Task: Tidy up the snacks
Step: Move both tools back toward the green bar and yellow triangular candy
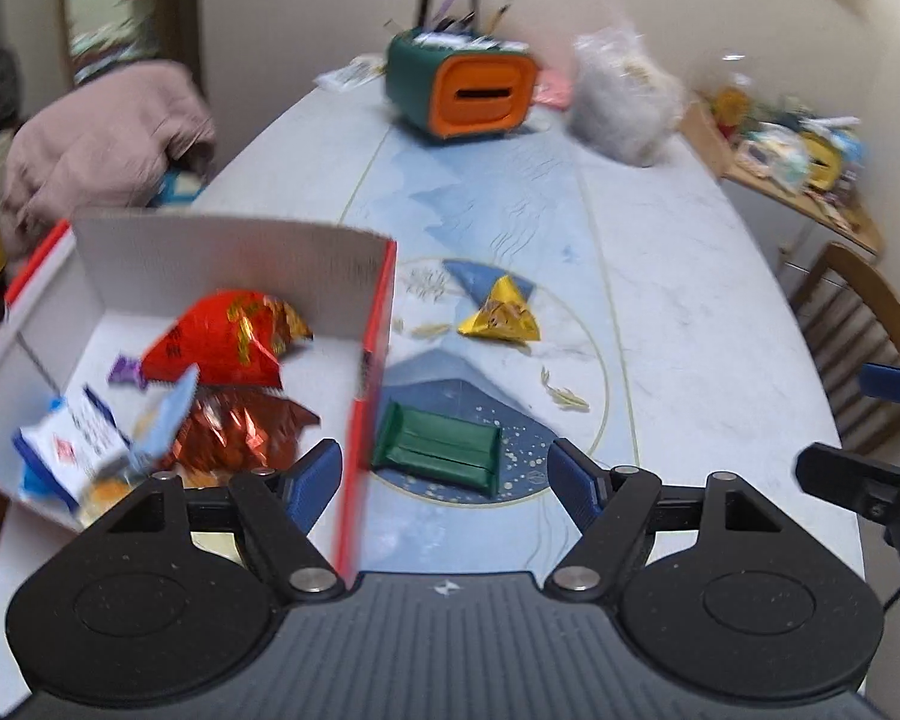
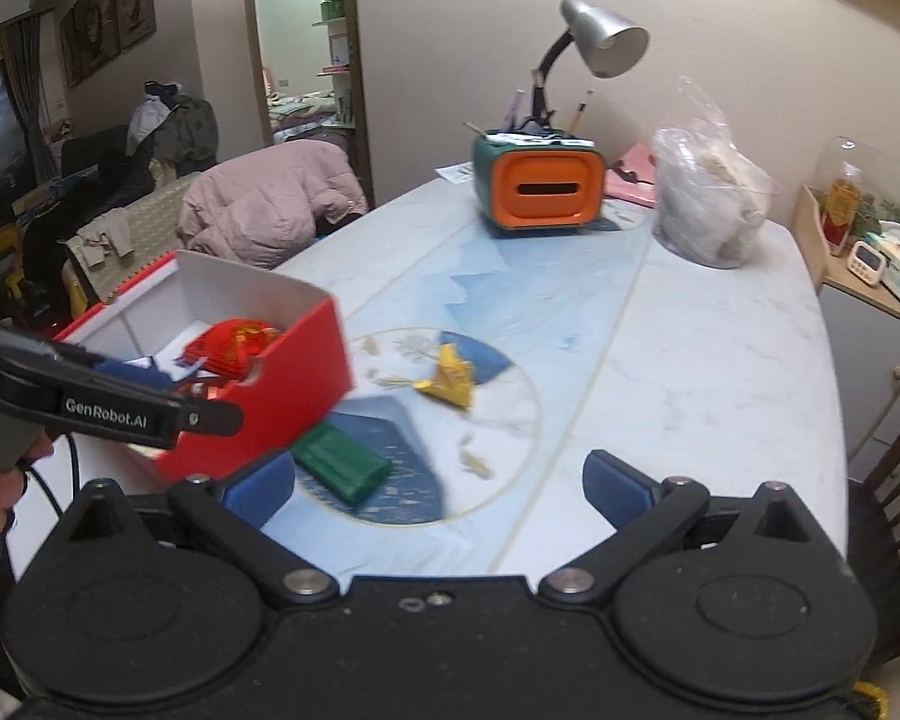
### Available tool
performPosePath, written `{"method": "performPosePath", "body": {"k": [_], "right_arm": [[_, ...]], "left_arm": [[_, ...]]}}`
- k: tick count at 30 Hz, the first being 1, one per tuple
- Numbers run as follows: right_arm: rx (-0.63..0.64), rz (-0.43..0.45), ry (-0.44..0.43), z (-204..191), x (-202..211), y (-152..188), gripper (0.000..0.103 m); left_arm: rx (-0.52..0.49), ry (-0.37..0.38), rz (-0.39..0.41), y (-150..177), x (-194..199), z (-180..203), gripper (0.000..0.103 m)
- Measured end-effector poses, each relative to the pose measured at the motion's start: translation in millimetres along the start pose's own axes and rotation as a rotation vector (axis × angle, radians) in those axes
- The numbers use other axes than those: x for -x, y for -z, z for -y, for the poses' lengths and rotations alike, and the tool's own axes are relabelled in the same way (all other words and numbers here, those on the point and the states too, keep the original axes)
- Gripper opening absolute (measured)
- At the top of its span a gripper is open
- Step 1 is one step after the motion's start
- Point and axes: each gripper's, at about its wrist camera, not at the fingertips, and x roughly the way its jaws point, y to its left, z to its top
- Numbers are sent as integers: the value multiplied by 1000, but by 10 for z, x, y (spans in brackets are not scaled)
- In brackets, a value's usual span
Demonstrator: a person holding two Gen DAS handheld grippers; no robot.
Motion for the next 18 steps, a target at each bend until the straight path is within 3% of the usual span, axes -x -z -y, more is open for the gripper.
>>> {"method": "performPosePath", "body": {"k": [10, 13, 18], "right_arm": [[-37, 13, 21, 651, -4, 7, 103], [-50, 14, 16, 785, -10, 28, 103], [-46, -8, -6, 934, -153, 8, 103]], "left_arm": [[323, -152, -184, -153, -499, 397, 75], [419, -227, -218, -157, -697, 393, 74], [568, -278, -261, -161, -1019, 278, 74]]}}
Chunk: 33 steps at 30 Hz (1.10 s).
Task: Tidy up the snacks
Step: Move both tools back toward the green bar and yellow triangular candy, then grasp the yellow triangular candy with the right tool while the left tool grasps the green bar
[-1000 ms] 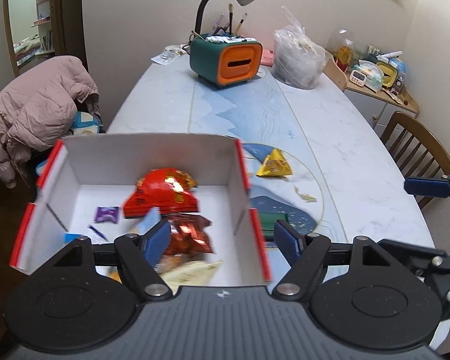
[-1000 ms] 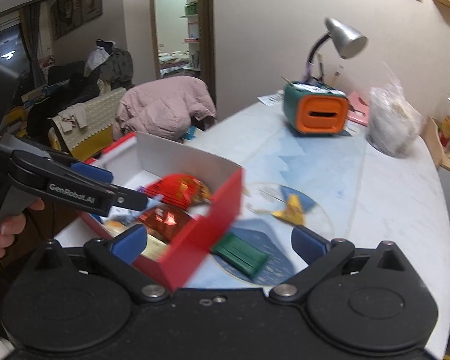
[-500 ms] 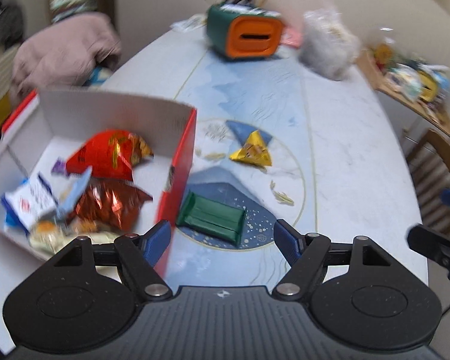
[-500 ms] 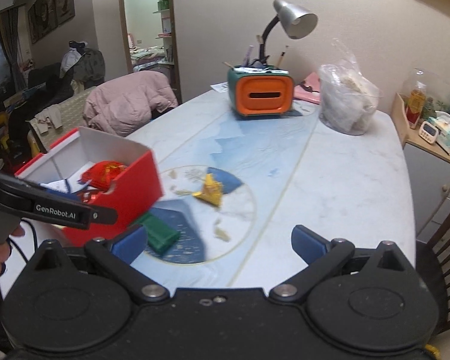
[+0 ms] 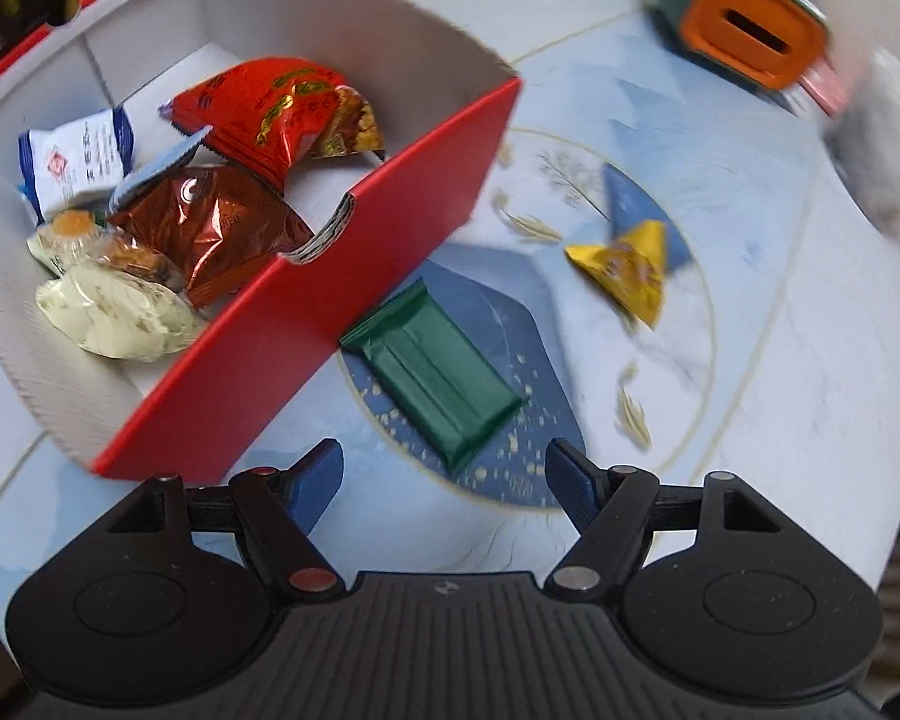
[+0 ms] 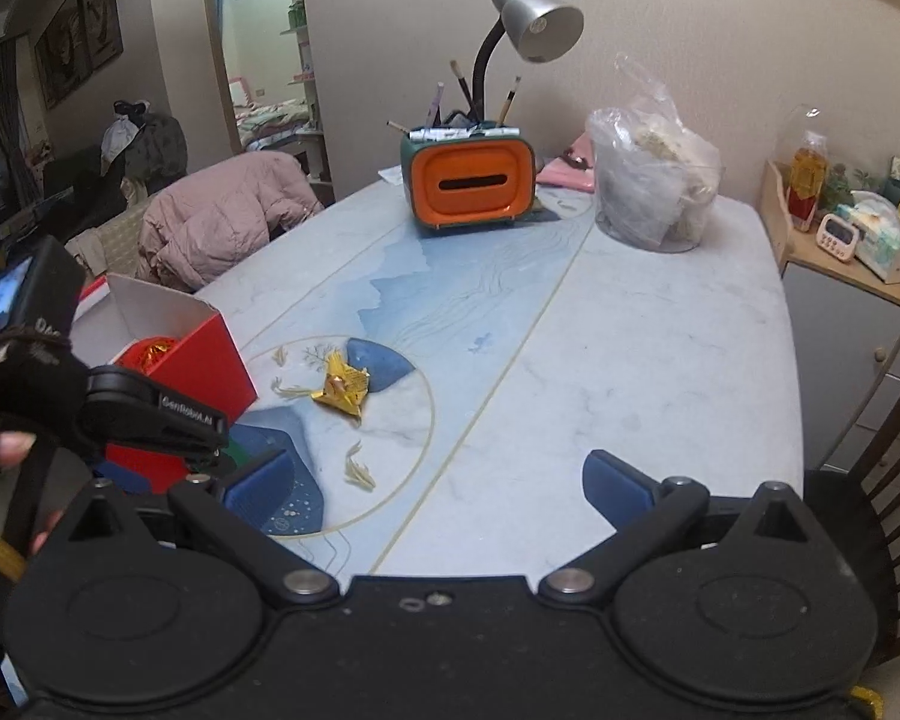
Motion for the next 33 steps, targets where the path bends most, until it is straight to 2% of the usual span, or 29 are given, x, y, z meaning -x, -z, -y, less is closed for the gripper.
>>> {"method": "performPosePath", "body": {"k": [5, 14, 20, 28, 30, 32, 33], "right_arm": [[26, -32, -15, 95, -285, -47, 102], [82, -98, -118, 90, -1028, -315, 98], [118, -152, -182, -58, -1603, -446, 88], [107, -215, -256, -261, -2163, -504, 82], [111, -223, -266, -324, -2256, -514, 79], [120, -227, -279, -382, -2318, -519, 76], [122, -227, -283, -417, -2355, -528, 75]], "left_arm": [[50, -38, 11, -89, -226, 35, 65], [165, -18, 2, -223, -439, -27, 65], [226, -9, -19, -290, -534, -88, 65], [233, -14, -5, -319, -557, -81, 65], [232, -21, 0, -301, -538, -96, 59], [215, -29, 4, -286, -529, -89, 57], [201, -39, 5, -276, -519, -83, 52]]}}
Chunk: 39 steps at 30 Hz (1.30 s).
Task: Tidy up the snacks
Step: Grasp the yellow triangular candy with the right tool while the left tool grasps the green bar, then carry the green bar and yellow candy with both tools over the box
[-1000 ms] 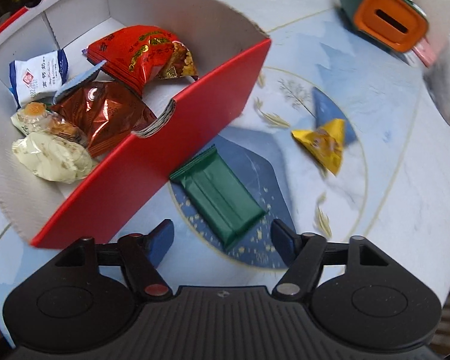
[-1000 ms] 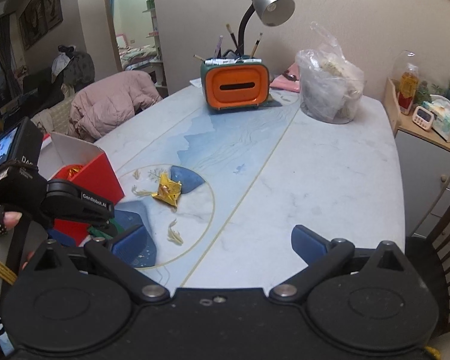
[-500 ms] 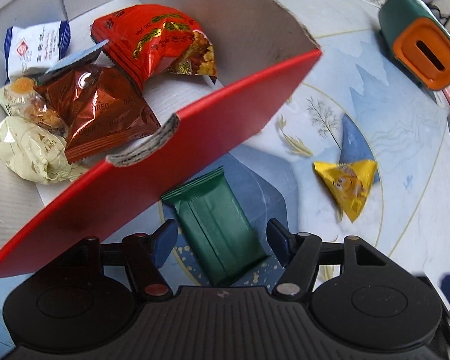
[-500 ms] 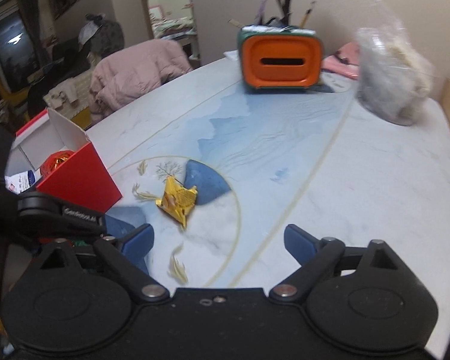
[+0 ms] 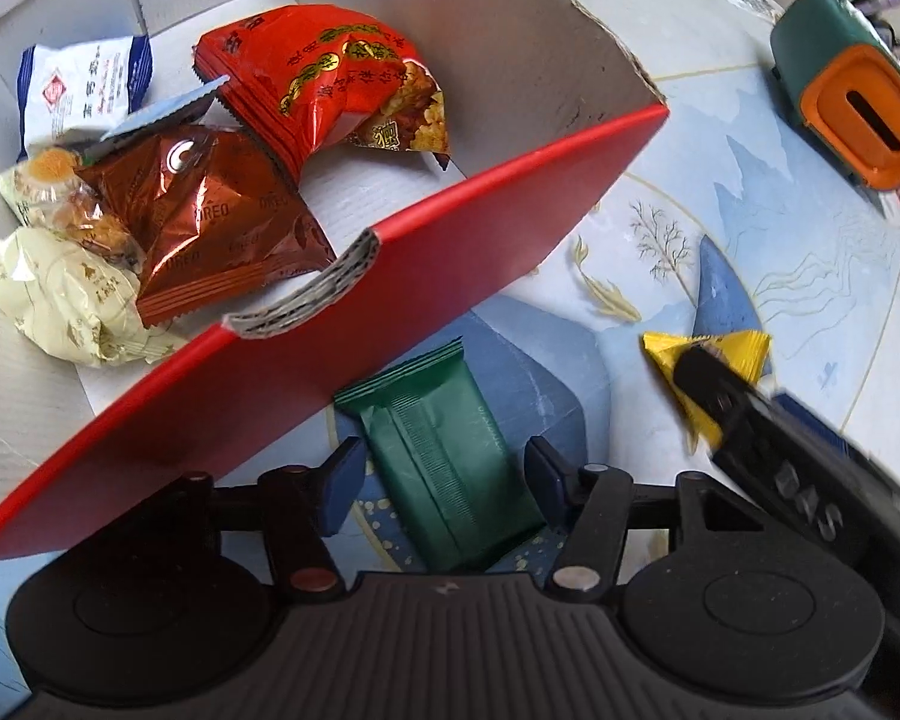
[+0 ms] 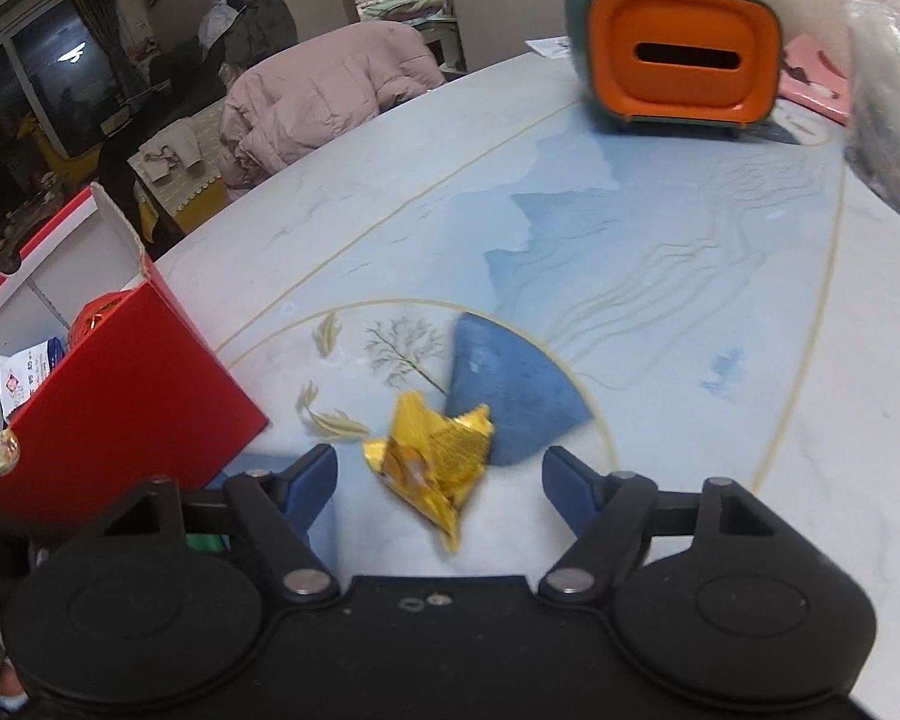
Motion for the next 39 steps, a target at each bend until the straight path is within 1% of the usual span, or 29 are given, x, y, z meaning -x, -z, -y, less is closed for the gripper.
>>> {"method": "performPosePath", "body": {"k": [2, 3, 4, 7, 11, 12, 13, 16, 19, 21, 22, 27, 29, 31, 35, 37, 38, 39], "right_arm": [[10, -4, -11, -38, -64, -19, 72], [16, -6, -12, -59, -89, -26, 69], [21, -8, -12, -77, -108, -26, 65], [29, -7, -7, -111, -147, -17, 57], [22, -10, 10, -105, -185, 1, 49], [19, -11, 11, -96, -187, 11, 44], [13, -13, 13, -92, -194, 20, 40], [3, -5, 14, -88, -179, 50, 36], [1, -2, 23, -100, -148, 91, 35], [-7, -2, 29, -101, -113, 129, 35], [-15, -2, 33, -95, -85, 155, 35], [-39, 11, 22, -87, 150, 334, 35], [-47, 18, 19, -92, 262, 418, 35], [-61, 25, 16, -77, 379, 508, 35], [-95, 38, 8, -29, 587, 685, 35], [-110, 44, 11, 11, 677, 766, 35], [-121, 50, 12, 36, 721, 808, 35], [-133, 54, 11, 55, 765, 853, 35]], "left_arm": [[-17, -4, 8, 20, 6, -3, 49], [-25, 0, 9, 25, 8, -11, 46], [-29, 8, 9, 29, 12, -23, 45], [-33, 24, 7, 30, 22, -63, 42], [-44, 47, 2, 34, 48, -113, 37], [-56, 53, 4, 35, 56, -116, 34], [-63, 59, 6, 37, 68, -131, 32], [-73, 75, 2, 39, 103, -179, 26], [-89, 88, 0, 47, 129, -201, 21], [-108, 94, 4, 50, 149, -210, 12], [-115, 96, 1, 54, 165, -225, 10], [-138, 115, -27, 85, 180, -278, 9], [-144, 112, -31, 97, 186, -281, 9], [-145, 129, -56, 94, 184, -296, 10], [-147, 117, -53, 91, 176, -250, 10], [-139, 116, -55, 77, 171, -218, 14], [-137, 119, -57, 62, 157, -195, 23], [-133, 121, -61, 55, 152, -183, 36]]}}
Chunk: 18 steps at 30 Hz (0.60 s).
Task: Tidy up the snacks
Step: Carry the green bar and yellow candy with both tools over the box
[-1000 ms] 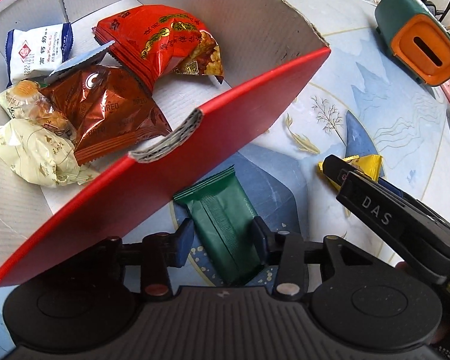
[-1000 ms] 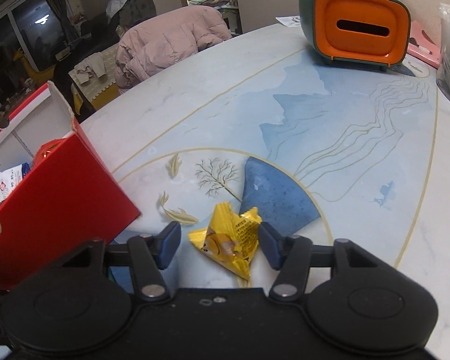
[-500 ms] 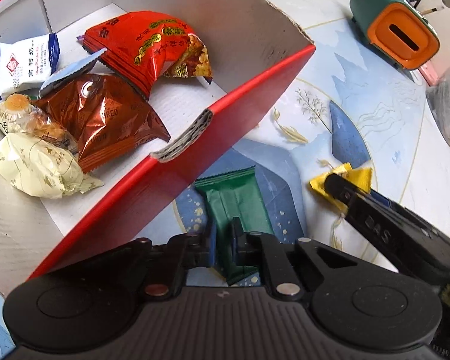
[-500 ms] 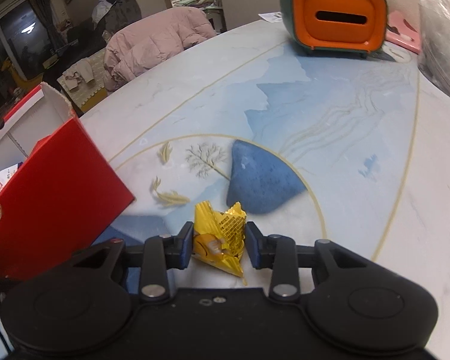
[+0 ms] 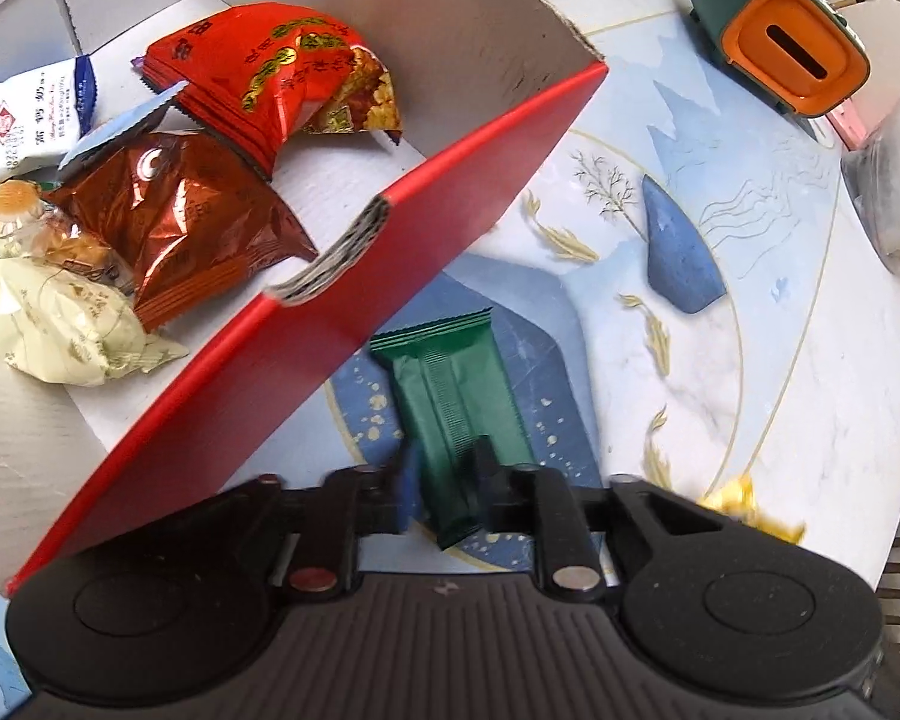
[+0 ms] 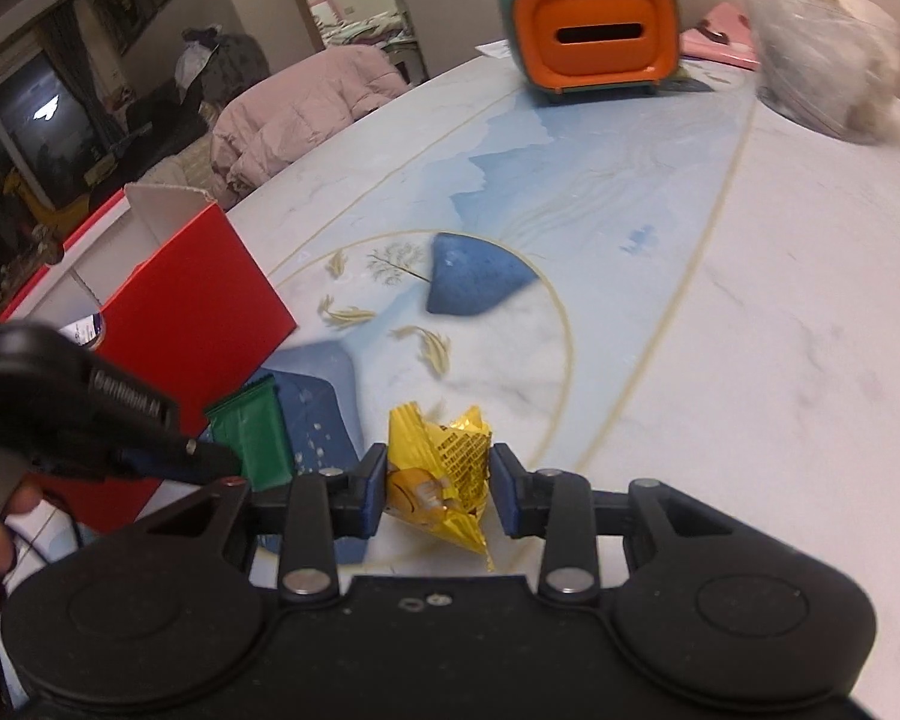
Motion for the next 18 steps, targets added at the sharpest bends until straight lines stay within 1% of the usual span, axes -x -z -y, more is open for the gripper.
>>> {"method": "performPosePath", "body": {"k": [1, 2, 3, 6, 8, 14, 16, 18], "right_arm": [[-13, 4, 1, 32, 42, 32, 35], [-25, 7, 2, 58, 78, 59, 35], [-36, 11, 2, 85, 117, 87, 35], [-54, 22, 11, 143, 214, 168, 35], [-65, 29, 15, 169, 272, 213, 35], [-83, 38, 39, 236, 363, 303, 35], [-87, 38, 48, 250, 375, 320, 35], [-90, 40, 53, 260, 386, 333, 35]], "left_arm": [[8, 5, -2, -11, -11, 6, 44], [14, 8, 4, -21, -24, 16, 59], [18, 4, 14, -22, -32, 32, 60], [-2, -37, 22, -42, -100, 130, 60], [-7, -49, 28, -54, -144, 176, 60], [-43, -121, 64, -62, -214, 327, 59], [-76, -165, 79, -27, -229, 392, 56], [-104, -193, 98, 11, -233, 431, 48]]}}
